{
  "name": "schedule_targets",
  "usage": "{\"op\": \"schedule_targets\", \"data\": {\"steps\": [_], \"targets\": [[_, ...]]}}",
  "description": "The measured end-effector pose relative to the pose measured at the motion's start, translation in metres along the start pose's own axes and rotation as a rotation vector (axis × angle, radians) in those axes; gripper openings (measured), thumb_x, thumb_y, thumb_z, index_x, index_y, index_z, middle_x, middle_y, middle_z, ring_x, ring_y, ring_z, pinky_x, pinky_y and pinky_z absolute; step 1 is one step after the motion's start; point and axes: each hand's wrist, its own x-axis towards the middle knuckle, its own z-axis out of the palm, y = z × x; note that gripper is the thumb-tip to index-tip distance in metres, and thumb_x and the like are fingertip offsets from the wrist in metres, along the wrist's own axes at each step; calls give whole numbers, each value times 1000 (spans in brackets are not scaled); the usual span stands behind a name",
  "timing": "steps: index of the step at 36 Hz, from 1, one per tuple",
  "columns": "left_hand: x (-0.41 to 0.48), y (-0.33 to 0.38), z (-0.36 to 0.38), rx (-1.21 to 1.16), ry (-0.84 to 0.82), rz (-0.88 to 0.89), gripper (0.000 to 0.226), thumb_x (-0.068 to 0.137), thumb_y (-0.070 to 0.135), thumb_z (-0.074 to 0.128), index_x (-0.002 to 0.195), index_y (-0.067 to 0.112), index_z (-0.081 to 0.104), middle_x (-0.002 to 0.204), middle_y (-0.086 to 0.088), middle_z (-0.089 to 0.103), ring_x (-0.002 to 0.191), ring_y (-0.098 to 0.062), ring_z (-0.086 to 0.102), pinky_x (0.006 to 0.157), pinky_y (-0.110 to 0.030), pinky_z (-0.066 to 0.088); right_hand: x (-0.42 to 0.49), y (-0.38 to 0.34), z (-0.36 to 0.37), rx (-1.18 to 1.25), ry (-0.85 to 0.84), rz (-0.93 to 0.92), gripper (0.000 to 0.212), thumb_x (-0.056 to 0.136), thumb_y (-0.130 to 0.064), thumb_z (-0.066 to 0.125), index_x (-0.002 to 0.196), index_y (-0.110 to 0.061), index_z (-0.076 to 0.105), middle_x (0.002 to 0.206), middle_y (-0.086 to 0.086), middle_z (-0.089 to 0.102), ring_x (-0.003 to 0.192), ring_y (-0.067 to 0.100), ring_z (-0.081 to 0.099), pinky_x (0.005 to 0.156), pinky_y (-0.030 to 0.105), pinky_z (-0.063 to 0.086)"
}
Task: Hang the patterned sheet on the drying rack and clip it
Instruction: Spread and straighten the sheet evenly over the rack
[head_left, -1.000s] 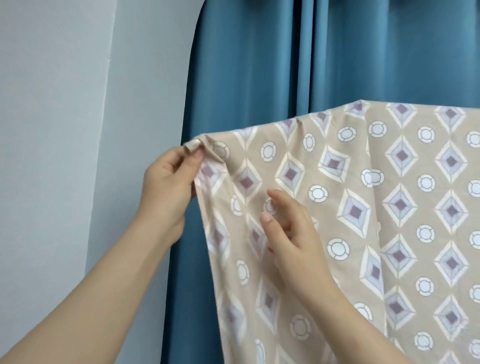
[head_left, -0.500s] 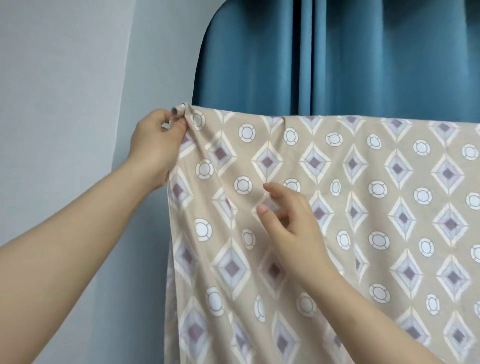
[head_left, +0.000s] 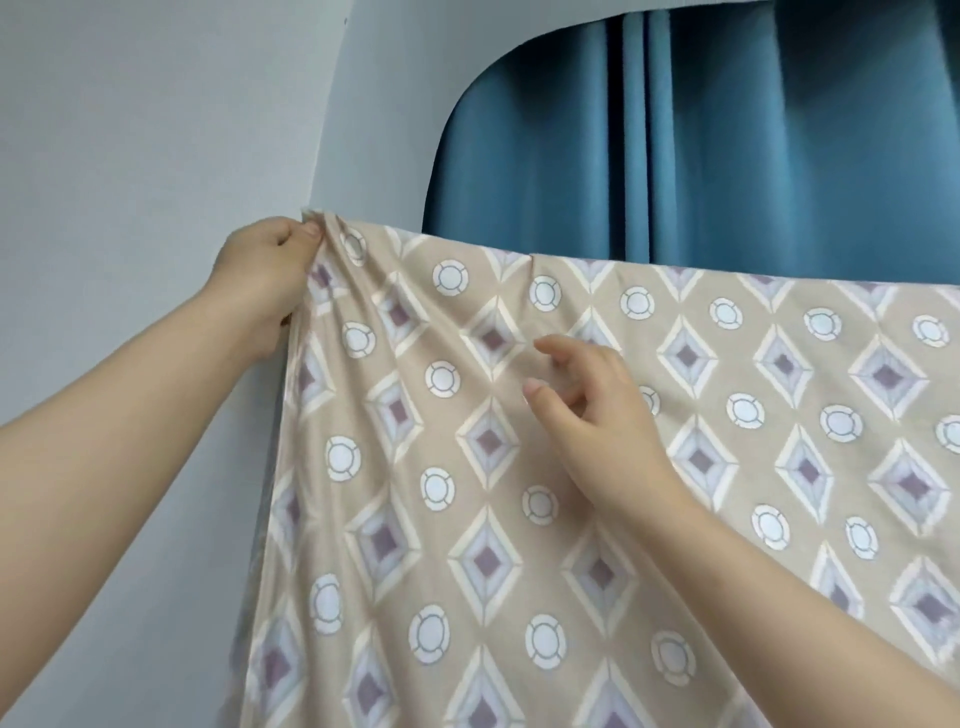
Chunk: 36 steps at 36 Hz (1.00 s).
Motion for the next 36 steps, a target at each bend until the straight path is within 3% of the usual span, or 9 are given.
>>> {"op": "schedule_targets", "data": {"steps": [3, 9, 11, 16, 22, 27, 30, 33, 36], "targets": [[-10, 3, 3, -154, -104, -116, 31, 98, 20, 44, 68, 16, 50, 54, 3, 58, 45, -7, 55, 42, -15, 45, 11, -7, 4, -30, 41, -4, 33, 90, -28, 52, 123, -31, 51, 112, -16, 41, 97, 6, 52, 91, 23, 39], [-26, -11, -5, -127, -193, -110, 16, 93, 15, 54, 80, 21, 47, 72, 1, 55, 41, 1, 55, 44, -14, 48, 28, -21, 17, -67, 51, -42, 32, 91, -27, 51, 123, -29, 52, 115, -11, 44, 96, 8, 51, 90, 23, 36], [-33, -17, -8, -103, -228, -97, 17, 93, 13, 53, 78, 19, 48, 72, -1, 55, 42, 1, 56, 49, -15, 51, 29, -21, 23, -108, 62, -73, 32, 91, -27, 52, 123, -28, 53, 122, -7, 46, 107, 13, 48, 98, 28, 35], [-44, -24, -13, -86, -268, -110, 20, 94, 9, 49, 77, 17, 48, 78, -4, 56, 61, -11, 59, 56, -18, 55, 49, -19, 19, -569, 149, -142, 39, 93, -32, 47, 131, -31, 47, 142, -7, 37, 128, 21, 28, 98, 30, 14], [-49, -21, -16, -30, -282, -67, 19, 96, 12, 46, 77, 15, 48, 78, -6, 57, 69, -17, 59, 58, -21, 56, 73, -15, 17, -671, -91, -107, 22, 95, -25, 40, 97, -25, 62, 101, -4, 66, 107, 21, 44, 90, 36, 22], [-43, -30, -14, 29, -13, -2, 21, 95, 16, 48, 75, 20, 47, 68, 1, 50, 67, -17, 52, 66, -31, 49, 75, -25, 22, -633, 63, -244, 22, 97, -28, 39, 102, -22, 60, 100, -4, 62, 103, 22, 46, 87, 33, 21], [-40, -34, -12, 6, 98, -53, 21, 94, 21, 48, 73, 23, 46, 71, 3, 49, 70, -18, 48, 65, -30, 42, 85, -28, 22, -650, -61, -219, 24, 97, -34, 38, 104, -23, 58, 90, -9, 59, 103, 22, 46, 90, 35, 22], [-42, -34, -15, 4, 138, -87, 19, 95, 21, 46, 76, 22, 47, 75, 4, 49, 65, -13, 47, 53, -24, 34, 92, -27, 16, -680, -124, -191, 26, 97, -37, 37, 97, -22, 59, 93, -6, 65, 101, 22, 51, 86, 35, 21], [-45, -26, -13, -110, 18, -122, 22, 94, 37, 47, 95, 15, 51, 88, -1, 56, 76, -18, 55, 57, -26, 41, 91, -27, 12, -614, -18, -245, 24, 97, -30, 38, 91, -18, 58, 93, -1, 66, 96, 24, 53, 81, 31, 19]]}}
